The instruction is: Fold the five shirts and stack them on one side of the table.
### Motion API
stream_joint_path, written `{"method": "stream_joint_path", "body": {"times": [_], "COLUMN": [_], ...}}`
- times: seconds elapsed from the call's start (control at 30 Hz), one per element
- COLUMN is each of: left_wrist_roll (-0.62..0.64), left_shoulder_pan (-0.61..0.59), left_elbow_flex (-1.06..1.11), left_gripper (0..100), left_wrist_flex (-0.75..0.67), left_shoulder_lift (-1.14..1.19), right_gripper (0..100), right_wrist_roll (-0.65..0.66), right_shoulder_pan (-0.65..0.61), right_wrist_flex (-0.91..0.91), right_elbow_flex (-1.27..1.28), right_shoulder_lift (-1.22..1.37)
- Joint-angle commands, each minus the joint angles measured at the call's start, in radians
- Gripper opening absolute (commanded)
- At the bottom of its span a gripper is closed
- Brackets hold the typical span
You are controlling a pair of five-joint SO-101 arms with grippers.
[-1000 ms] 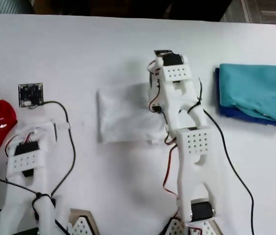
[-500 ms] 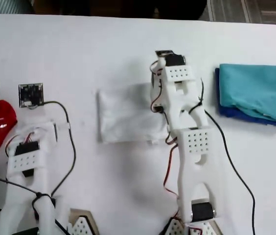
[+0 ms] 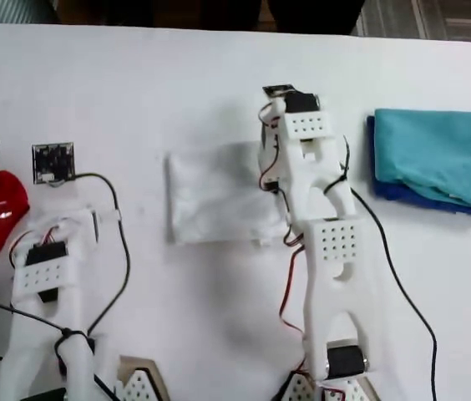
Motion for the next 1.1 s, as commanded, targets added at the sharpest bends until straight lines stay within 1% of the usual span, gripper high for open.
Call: {"method": "stream_joint_path", "body": {"times": [0.0,0.27,0.4,0.5,0.73,0.9,1.07], "left_wrist_roll": [-0.002,-0.002,0.049,0.051,0.052,0.052,0.049], "left_shoulder_pan": [-0.002,-0.002,-0.002,-0.002,-0.002,-0.002,0.021], "left_elbow_flex": [0.001,0.001,0.001,0.001,0.001,0.012,0.05], "left_gripper": [3,3,3,3,3,3,3], "left_wrist_flex": [-0.018,-0.018,-0.018,-0.018,-0.018,-0.021,-0.084], "left_shoulder_lift": [-0.028,-0.028,-0.028,-0.028,-0.028,-0.026,-0.028], "right_gripper": [2.1,2.1,2.1,2.1,2.1,2.1,2.1], "right_wrist_roll": [0.023,0.221,0.301,0.336,0.351,0.476,0.582], "right_shoulder_pan": [0.035,0.12,0.151,0.17,0.219,0.28,0.366], "right_wrist_flex": [0.016,0.016,0.016,0.016,0.016,0.015,0.007], "right_elbow_flex": [-0.002,0.009,0.009,0.006,0.009,-0.002,-0.002], "right_shoulder_lift": [-0.064,-0.315,-0.406,-0.469,-0.621,-0.699,-0.756]}}
